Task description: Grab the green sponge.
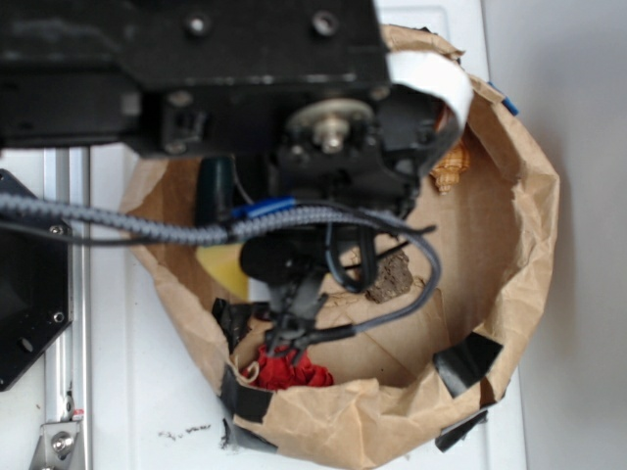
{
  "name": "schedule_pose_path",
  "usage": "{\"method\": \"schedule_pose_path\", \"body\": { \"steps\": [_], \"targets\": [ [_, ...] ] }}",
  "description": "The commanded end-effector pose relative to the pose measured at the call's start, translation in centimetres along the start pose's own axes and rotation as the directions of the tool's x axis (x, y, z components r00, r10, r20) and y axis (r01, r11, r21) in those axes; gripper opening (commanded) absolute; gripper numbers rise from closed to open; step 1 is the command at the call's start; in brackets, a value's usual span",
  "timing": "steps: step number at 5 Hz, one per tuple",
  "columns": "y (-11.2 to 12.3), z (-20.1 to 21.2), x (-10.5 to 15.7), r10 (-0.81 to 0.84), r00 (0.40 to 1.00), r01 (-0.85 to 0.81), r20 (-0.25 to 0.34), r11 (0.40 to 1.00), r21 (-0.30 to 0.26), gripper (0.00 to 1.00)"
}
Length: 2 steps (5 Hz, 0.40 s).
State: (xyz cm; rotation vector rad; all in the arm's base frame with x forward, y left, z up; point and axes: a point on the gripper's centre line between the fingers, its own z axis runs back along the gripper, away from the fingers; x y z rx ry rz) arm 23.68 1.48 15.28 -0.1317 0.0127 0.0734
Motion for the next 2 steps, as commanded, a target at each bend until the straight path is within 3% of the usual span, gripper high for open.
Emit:
{"method": "schedule_pose_path", "body": {
  "steps": [1,2],
  "targets": [
    [2.56,2.75,0.55,0.097,0.986,-0.098,0.135,0.995,0.002,0.0],
    [2.36,2.33,0.52,0.113,0.981,-0.117,0.157,0.993,0.017,0.0]
  ]
}}
